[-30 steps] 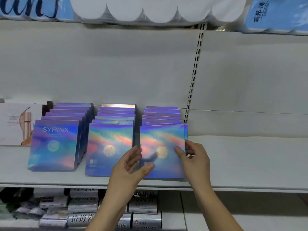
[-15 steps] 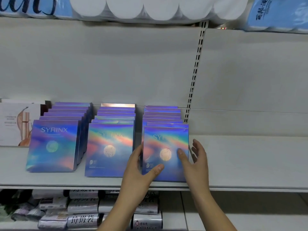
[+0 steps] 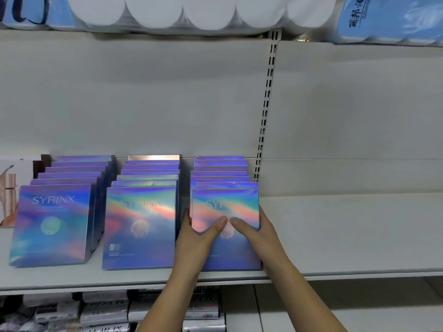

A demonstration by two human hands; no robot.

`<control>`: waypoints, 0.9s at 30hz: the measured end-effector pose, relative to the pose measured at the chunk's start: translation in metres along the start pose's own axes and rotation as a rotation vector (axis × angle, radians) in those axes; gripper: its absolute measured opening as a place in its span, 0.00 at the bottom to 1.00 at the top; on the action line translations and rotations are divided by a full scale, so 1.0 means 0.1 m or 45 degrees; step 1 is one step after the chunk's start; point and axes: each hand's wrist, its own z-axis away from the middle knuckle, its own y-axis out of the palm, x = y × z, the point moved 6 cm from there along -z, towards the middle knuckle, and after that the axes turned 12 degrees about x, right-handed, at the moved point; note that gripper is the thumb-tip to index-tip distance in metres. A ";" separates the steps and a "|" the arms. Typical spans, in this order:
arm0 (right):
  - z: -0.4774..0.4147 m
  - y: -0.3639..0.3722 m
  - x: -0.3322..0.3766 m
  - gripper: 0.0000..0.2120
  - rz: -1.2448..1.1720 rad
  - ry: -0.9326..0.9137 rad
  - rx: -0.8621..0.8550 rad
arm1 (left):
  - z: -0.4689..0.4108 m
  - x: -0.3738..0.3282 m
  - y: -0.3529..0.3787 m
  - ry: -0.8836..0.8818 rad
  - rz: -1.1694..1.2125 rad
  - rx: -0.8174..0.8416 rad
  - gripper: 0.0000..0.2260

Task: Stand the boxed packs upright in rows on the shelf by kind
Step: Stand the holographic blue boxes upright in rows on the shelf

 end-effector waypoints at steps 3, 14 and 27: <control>-0.06 -0.01 -0.03 0.24 -0.028 0.002 0.005 | -0.03 0.03 0.04 0.033 0.033 0.003 0.17; -0.21 -0.10 0.03 0.34 -0.050 -0.002 0.200 | -0.22 0.03 0.00 -0.056 0.178 0.098 0.25; -0.37 -0.12 -0.10 0.27 -0.255 0.221 0.385 | -0.40 0.11 0.08 -0.164 0.385 0.168 0.21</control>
